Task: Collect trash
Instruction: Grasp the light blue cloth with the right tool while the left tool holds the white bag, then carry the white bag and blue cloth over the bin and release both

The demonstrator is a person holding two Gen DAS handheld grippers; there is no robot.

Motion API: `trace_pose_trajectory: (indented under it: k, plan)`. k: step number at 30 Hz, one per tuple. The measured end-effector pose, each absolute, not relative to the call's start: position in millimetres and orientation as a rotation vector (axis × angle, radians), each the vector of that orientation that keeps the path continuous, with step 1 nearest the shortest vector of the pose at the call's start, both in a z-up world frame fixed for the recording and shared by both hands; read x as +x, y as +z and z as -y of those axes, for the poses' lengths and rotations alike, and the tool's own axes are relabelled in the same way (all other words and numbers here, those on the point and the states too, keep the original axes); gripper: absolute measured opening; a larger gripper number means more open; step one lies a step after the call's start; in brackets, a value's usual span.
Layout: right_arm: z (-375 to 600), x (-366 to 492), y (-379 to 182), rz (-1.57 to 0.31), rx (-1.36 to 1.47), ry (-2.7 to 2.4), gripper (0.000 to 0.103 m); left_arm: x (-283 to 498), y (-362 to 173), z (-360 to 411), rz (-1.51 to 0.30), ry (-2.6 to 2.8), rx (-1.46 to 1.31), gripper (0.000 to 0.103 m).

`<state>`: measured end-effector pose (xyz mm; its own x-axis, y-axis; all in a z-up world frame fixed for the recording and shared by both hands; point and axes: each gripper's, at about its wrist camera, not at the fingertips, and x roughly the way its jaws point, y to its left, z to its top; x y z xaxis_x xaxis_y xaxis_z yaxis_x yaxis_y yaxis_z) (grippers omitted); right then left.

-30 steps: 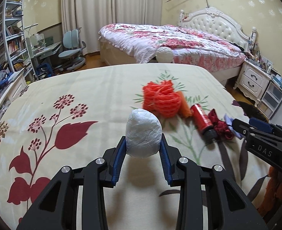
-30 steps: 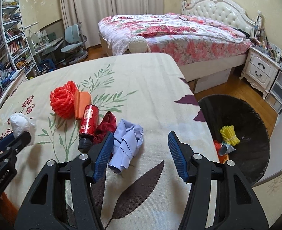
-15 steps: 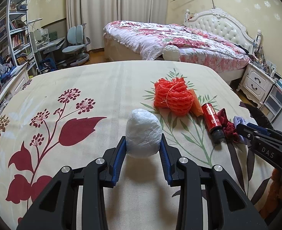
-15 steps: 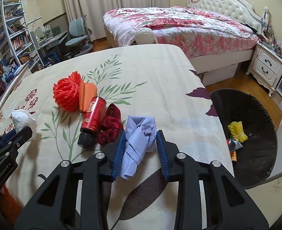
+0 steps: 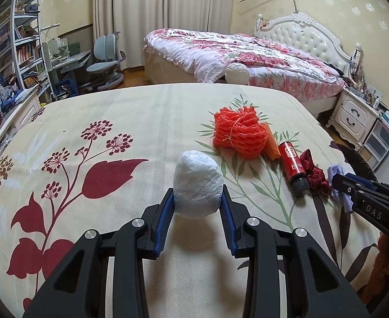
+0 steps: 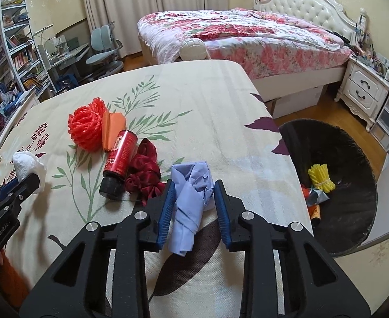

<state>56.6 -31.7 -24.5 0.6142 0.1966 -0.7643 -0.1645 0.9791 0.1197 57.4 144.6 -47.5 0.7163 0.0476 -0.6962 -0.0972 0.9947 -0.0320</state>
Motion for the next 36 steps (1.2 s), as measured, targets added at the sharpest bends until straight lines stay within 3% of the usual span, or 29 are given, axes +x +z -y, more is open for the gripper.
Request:
trace_pose_trajectory:
  k: [3, 5, 7, 21, 36]
  plan:
    - [32.6, 58.1, -27.1, -0.894, 0.046, 0.208, 0.043, 57.9, -48.4, -145.1, -0.773, 0.081, -0.069, 0.036]
    - [33.4, 57.4, -27.7, -0.893, 0.046, 0.202, 0.042, 58.2, -49.3, -145.3, -0.776, 0.083, -0.069, 0.036]
    - [33.1, 57.2, -28.9, -0.902, 0.049, 0.216, 0.033, 59.0, -50.0, -145.2, -0.78, 0.082, -0.071, 0.036]
    - [56.1, 42.6, -11.5, -0.841, 0.053, 0.167, 0.032, 52.3, -38.1, -131.7, -0.75, 0.047, -0.077, 0.036]
    - [122.4, 27.3, 10.5, -0.757, 0.08, 0.035, 0.032, 64.0, -19.1, -49.2, -0.714, -0.126, -0.038, 0.036]
